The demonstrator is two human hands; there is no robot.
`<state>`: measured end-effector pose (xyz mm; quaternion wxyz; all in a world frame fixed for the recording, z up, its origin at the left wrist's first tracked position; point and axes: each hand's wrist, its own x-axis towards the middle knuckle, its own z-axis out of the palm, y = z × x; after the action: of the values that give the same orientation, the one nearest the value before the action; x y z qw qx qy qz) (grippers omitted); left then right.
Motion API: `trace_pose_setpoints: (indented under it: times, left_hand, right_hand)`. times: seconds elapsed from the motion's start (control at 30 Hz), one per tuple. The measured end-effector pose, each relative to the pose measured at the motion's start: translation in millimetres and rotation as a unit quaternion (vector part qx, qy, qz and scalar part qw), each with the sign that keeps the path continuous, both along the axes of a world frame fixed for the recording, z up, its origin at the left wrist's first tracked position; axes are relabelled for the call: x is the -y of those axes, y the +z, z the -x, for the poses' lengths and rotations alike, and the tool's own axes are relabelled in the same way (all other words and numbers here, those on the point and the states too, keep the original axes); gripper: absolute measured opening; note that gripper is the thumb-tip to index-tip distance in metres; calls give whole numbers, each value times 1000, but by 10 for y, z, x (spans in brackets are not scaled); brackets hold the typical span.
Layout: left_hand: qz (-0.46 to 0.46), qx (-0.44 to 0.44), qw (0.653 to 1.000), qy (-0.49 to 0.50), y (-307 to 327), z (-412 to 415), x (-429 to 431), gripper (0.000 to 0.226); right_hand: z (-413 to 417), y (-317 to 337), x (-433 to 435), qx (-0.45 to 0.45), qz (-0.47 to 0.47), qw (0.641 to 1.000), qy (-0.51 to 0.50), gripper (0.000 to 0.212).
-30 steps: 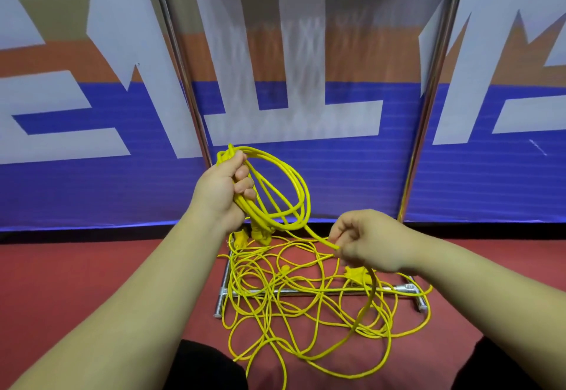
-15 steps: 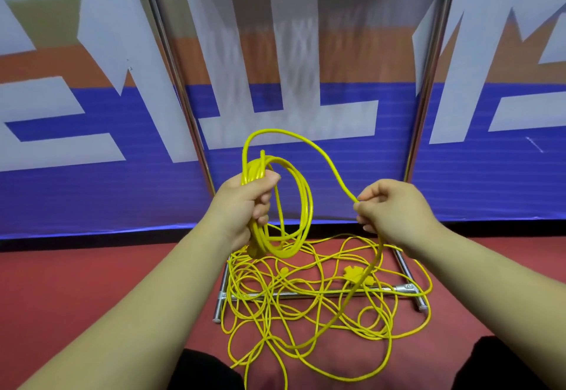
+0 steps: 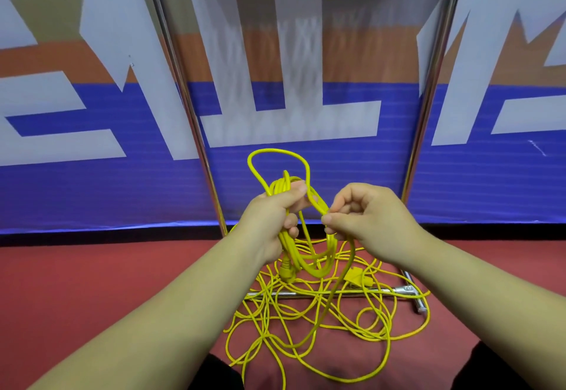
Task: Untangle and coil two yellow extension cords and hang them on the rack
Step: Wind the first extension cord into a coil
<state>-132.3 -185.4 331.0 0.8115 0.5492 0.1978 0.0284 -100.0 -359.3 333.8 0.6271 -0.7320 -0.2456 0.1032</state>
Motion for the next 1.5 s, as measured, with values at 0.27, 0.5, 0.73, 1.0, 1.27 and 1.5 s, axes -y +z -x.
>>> trace_pose_setpoints:
  times: [0.27, 0.5, 0.73, 1.0, 1.27, 1.5]
  left_hand:
    - [-51, 88, 994, 25, 228, 18, -59, 34]
    - [-21, 142, 982, 124, 410, 4, -546, 34]
    - [5, 116, 973, 198, 225, -32, -1157, 29]
    - [-177, -12, 971, 157, -52, 10, -1102, 11]
    - [-154, 42, 987, -25, 195, 168, -889, 22]
    - [-241, 41, 968, -49, 194, 173, -761, 8]
  right_hand:
    - [97, -49, -61, -116, -78, 986, 96, 19]
    - [17, -82, -15, -143, -28, 970, 195, 16]
    - [-42, -240, 64, -147, 91, 962, 210, 20]
    - [-179, -276, -25, -98, 80, 989, -77, 10]
    - [-414, -371, 47, 124, 318, 926, -163, 14]
    - [-304, -401, 70, 149, 547, 819, 90, 17]
